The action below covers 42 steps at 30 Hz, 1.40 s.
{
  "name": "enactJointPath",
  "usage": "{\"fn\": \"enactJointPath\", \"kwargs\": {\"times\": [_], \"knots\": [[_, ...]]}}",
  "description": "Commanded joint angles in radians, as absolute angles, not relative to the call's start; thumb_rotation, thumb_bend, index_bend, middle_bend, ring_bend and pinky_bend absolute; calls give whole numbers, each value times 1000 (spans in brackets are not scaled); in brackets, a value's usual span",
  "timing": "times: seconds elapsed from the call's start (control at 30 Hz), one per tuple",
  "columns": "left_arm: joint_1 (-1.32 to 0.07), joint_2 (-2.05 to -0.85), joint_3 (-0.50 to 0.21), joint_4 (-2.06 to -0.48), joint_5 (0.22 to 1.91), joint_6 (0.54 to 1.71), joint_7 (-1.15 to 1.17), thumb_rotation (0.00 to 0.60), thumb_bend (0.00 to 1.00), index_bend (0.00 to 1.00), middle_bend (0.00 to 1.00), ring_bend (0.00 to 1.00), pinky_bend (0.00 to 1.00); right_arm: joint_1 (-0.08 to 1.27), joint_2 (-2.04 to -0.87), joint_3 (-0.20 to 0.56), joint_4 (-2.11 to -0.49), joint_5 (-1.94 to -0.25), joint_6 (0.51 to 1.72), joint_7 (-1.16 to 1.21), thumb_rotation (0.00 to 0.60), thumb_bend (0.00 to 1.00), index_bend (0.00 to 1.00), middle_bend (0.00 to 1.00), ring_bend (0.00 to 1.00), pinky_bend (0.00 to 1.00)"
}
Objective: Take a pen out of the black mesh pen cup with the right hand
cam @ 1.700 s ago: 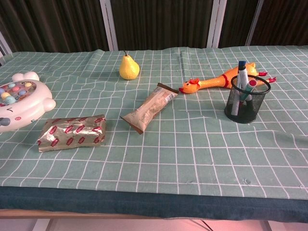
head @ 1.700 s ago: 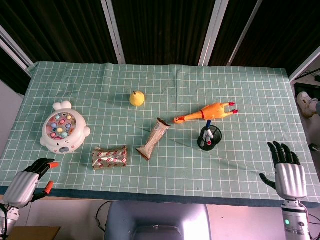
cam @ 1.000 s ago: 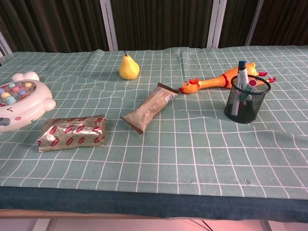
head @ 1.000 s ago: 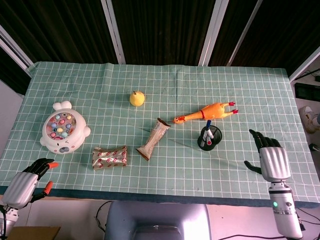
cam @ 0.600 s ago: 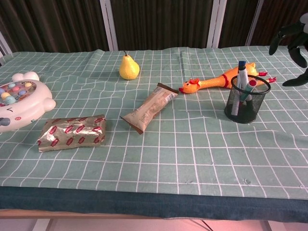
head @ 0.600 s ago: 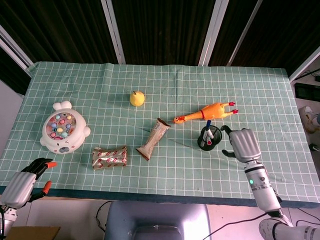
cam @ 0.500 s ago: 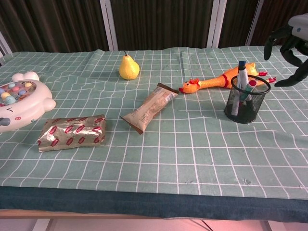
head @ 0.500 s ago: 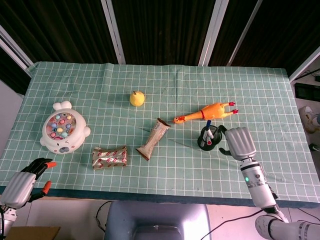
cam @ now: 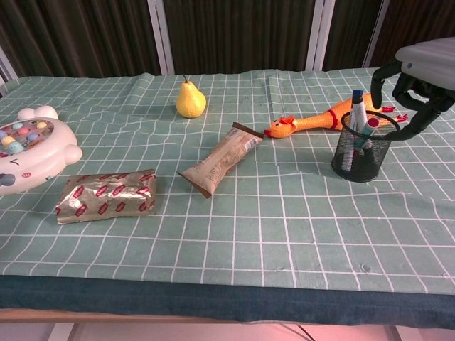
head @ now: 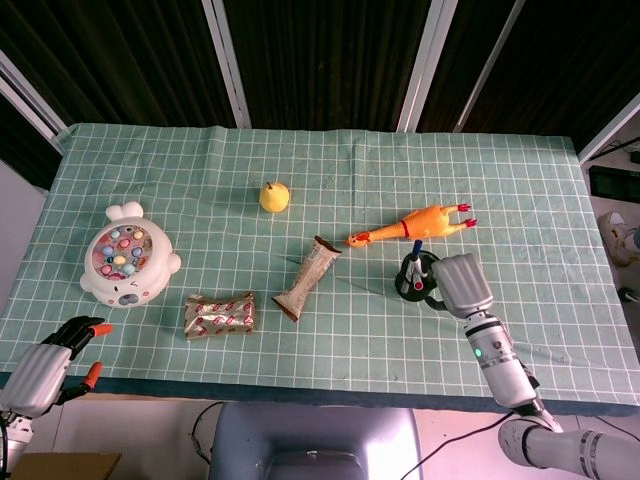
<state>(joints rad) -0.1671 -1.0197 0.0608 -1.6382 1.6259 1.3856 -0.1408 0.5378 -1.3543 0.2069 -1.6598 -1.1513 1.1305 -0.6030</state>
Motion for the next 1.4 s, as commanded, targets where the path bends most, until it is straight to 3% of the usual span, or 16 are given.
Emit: {"fn": "enactJointPath", "kwargs": {"times": [0.03,1.0,1.4], "knots": [[-167,-1019,61,-1639,1624,1385,-141,600,457,247,167,123,361,553,-1375,203,-1628,-1158,1116,-580,600,407,631,976,1000,985],[-166,-1017,62,-1636,1628,1388,-153,600,459,247,167,123,361,590,-1432,178,-1528,-1151,1106,-529,600,541,657,989,1000,997],[-165,-1017,62,-1637,1629,1389,-152,600,458,247,167,123,361,574,-1425,178,-1546,-1221,1180,-481,600,804,797,1000,1000,1000]]}}
